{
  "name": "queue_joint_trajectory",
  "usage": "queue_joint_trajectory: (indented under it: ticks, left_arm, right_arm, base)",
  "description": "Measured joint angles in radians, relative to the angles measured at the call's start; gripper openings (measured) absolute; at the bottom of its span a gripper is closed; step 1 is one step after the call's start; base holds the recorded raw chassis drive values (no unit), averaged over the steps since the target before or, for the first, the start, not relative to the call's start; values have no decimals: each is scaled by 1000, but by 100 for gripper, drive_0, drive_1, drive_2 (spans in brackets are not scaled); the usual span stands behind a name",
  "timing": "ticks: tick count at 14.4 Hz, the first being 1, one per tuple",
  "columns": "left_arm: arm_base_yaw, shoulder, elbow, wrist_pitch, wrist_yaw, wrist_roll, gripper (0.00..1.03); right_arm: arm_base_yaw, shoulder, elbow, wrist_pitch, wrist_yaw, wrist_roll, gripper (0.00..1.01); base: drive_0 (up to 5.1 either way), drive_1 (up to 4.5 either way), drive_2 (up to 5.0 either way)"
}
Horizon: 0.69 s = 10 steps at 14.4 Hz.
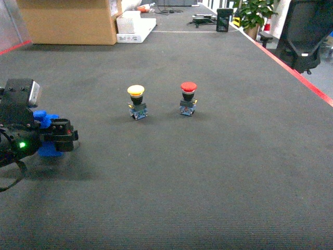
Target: Pick blue part to blue bin on bottom shelf
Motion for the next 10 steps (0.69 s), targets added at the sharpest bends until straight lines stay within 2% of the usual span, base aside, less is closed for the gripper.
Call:
queue_joint_trajectory:
  ticks: [1,2,5,6,7,9,10]
  left_arm:
    - [0,7,7,-4,0,0,53]
    - [-2,9,10,-5,0,1,46]
    - [-5,3,5,-7,-1,5,44]
    - [-6,-12,-33,30,-11,14,44]
    - [-10,-46,-93,74,-31,31,44]
    - [-35,-222,-291,158,-69,29,44]
    - [-47,-293,-364,158,-75,27,44]
  right_arm:
    - [0,0,0,0,0,0,98]
    - [0,0,0,0,0,0,98]
    - [0,0,0,0,0,0,98]
    - [0,0,0,0,0,0,98]
    - [0,0,0,0,0,0,98]
    - [0,0,0,0,0,0,98]
    - [0,0,0,0,0,0,98]
  base:
    - [0,0,0]
    - [0,0,0]
    - [0,0,0]
    - [0,0,0]
    - [0,0,0]
    - [0,0,0]
    - [0,0,0]
